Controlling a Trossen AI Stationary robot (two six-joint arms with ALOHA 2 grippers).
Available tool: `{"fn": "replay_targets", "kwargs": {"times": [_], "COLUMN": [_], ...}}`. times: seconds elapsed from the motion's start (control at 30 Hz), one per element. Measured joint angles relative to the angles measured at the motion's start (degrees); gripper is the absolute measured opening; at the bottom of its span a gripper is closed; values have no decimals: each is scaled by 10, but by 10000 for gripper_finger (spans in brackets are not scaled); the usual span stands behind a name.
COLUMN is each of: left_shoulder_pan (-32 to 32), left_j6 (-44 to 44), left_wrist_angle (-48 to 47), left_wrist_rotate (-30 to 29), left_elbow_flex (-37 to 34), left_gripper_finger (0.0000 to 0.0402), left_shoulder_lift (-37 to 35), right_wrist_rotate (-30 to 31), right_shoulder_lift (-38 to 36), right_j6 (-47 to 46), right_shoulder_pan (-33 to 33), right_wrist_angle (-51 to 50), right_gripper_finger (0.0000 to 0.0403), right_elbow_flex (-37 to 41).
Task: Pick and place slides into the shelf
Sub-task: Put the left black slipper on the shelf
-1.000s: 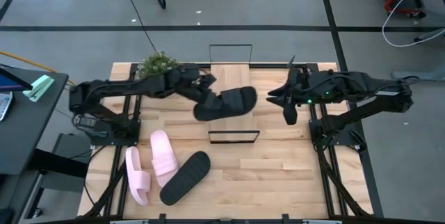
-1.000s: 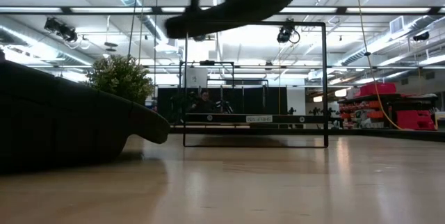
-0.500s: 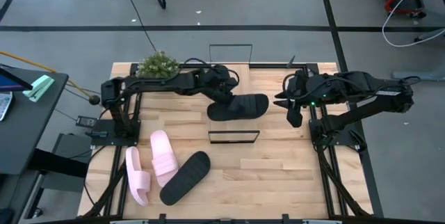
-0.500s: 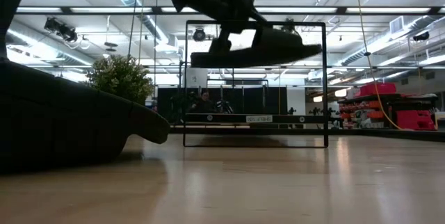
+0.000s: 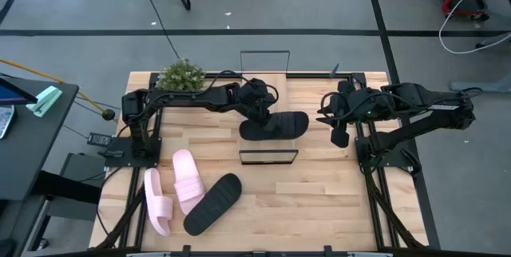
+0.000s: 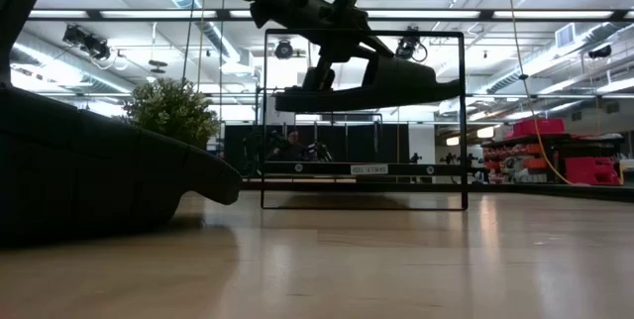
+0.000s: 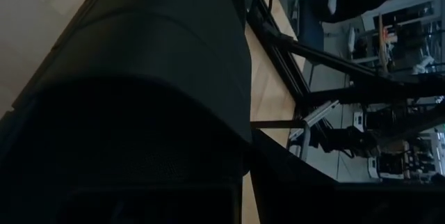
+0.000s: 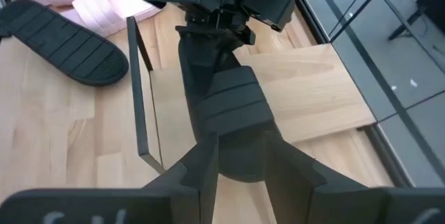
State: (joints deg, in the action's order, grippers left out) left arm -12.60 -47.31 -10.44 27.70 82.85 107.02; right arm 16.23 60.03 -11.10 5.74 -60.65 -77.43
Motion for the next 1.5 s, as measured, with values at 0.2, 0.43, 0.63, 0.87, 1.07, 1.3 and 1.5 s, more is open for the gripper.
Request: {"fn": "replay_targets", "kwargs": {"times": [0.2, 0.43, 0.63, 0.87, 1.07, 1.3, 1.5], "left_shoulder_pan": [19, 33, 20, 10, 12, 12, 12], "left_j6": [15, 30, 39, 24, 20, 8, -18], "left_wrist_angle": [14, 45, 28, 1, -4, -2, 2], "left_wrist_rotate": [15, 41, 55, 60, 70, 65, 57], "left_elbow_flex": [0, 0, 0, 0, 0, 0, 0], "left_gripper_finger": [13, 13, 13, 13, 13, 13, 13], "left_shoulder_lift": [10, 35, 38, 45, 53, 67, 73], "right_wrist_rotate": [0, -31, -42, -41, -41, -41, -41], "right_shoulder_lift": [0, 0, 0, 4, 5, 5, 5], "right_j6": [28, 41, 35, 21, 21, 22, 31], "right_shoulder_pan": [-13, -40, -57, -81, -94, -100, -100], "right_wrist_angle": [-2, -12, -17, -17, -16, -16, -16], "right_gripper_finger": [114, 114, 114, 114, 114, 114, 114], "right_elbow_flex": [0, 0, 0, 0, 0, 0, 0]}}
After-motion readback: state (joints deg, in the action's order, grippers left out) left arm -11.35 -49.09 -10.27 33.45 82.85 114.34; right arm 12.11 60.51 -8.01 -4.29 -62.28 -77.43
